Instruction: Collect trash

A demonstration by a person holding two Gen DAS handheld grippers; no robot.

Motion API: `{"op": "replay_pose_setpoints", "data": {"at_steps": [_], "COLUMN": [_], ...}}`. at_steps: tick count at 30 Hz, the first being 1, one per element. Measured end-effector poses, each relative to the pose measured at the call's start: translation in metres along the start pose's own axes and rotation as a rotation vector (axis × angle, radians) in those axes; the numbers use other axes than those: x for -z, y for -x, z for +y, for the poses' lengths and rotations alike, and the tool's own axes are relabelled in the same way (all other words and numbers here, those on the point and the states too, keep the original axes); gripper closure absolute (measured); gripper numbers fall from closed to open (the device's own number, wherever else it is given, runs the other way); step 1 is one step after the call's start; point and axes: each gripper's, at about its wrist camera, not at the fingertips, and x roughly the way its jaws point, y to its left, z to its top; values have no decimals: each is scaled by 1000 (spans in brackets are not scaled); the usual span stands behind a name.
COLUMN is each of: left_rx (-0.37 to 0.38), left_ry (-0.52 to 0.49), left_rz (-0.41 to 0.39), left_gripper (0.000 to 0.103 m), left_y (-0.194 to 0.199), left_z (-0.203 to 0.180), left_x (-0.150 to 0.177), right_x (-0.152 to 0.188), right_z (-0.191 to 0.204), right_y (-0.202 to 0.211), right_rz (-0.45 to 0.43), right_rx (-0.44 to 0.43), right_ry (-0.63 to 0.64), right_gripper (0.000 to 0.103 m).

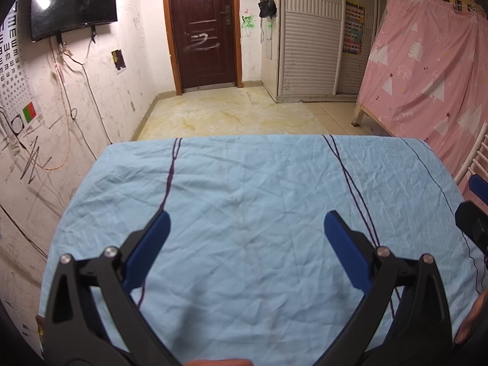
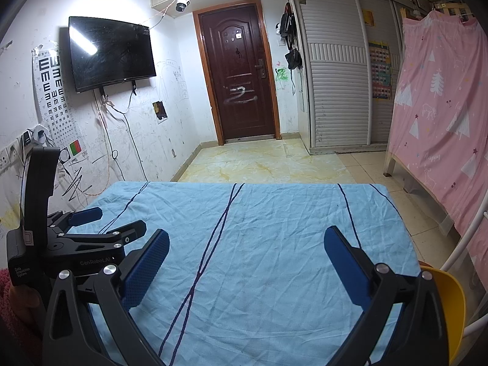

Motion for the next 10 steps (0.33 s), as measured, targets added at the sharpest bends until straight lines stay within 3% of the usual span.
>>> {"op": "replay_pose_setpoints", "data": {"at_steps": [10], "left_rx": [-1], "left_ry": [-4], "left_rz": [1], "left_gripper": [6], "left_y": [-1], "left_z": [1], "left_x": [2], "right_x": [0], "right_z": [0], "right_y": [0], "right_rz": [0], "right_rx": [0], "right_ry": [0], "right_gripper": [9]}}
